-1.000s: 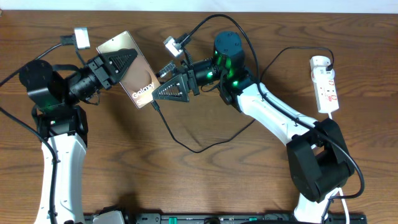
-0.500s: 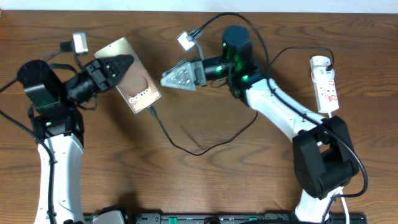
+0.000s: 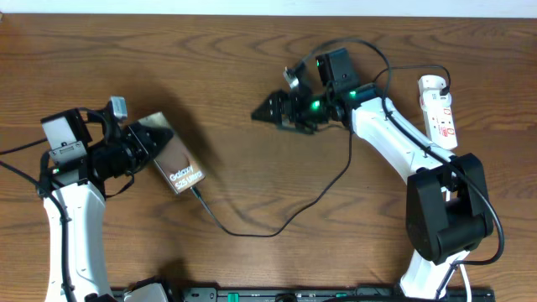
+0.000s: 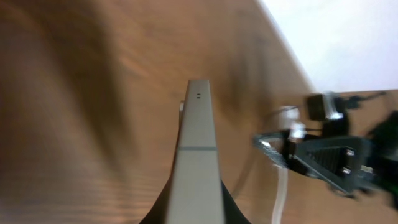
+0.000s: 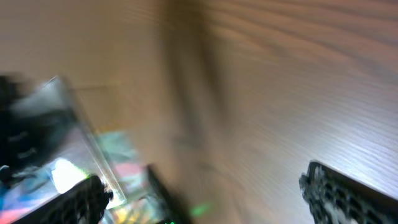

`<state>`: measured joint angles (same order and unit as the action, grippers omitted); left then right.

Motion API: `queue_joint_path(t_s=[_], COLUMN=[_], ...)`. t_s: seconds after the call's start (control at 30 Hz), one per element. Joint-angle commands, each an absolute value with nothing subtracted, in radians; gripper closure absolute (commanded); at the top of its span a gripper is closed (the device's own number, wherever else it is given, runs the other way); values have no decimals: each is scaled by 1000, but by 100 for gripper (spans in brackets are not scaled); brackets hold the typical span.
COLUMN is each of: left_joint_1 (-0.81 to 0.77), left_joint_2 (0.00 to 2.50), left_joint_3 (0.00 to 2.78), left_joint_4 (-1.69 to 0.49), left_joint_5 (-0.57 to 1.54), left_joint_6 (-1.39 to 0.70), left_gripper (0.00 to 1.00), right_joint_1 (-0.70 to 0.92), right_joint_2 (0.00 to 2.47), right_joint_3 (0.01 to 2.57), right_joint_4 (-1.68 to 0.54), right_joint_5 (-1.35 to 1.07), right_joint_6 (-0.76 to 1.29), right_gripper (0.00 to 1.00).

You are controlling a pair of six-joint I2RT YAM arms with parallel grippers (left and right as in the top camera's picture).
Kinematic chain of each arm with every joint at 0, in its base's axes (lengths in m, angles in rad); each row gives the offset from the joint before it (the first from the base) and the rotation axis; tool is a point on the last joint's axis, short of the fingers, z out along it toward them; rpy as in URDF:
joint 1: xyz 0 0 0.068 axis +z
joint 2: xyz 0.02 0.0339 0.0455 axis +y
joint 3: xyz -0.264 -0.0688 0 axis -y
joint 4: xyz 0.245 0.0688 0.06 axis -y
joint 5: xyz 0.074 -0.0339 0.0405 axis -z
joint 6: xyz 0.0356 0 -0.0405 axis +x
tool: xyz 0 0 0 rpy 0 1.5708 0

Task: Plug charger to phone and switch on socket
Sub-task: 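Open the right gripper and pull it away from the phone, then lower the phone flat onto the table with the left gripper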

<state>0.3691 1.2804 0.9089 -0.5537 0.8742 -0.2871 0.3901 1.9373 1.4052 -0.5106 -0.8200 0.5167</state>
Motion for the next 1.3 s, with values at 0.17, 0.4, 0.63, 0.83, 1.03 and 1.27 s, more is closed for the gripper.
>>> queue_joint_path(t_s=[0.17,0.4,0.63,0.83,1.03,1.27], left_joint_1=[360,360,360,360,360,360], left_joint_2=[1329,1514,1599,1599,1599,1599], left_joint_3=[797,716,716,716,716,712], left_joint_4=[-550,-491,-439,-439,-440,-443], left_joint_5=[635,646,646,634,634,634], left_joint_6=[-222,-222,-221,-221,-221,-221], left_gripper=[93,93,93,93,92,93], right_joint_1=[416,437,440,440,440,440], right_joint_2=[1915,1915,1915,1915,1915,1915], right_joint_3=[1413,1413,1413,1413,1413,1413], right_joint_4=[-661,-674,-682,-682,-682,-682], right_joint_5=[-520,-468,-453,-454,-454,-454], right_joint_6=[376,369,366,361,361,361], right_gripper=[1,1,1,1,1,1])
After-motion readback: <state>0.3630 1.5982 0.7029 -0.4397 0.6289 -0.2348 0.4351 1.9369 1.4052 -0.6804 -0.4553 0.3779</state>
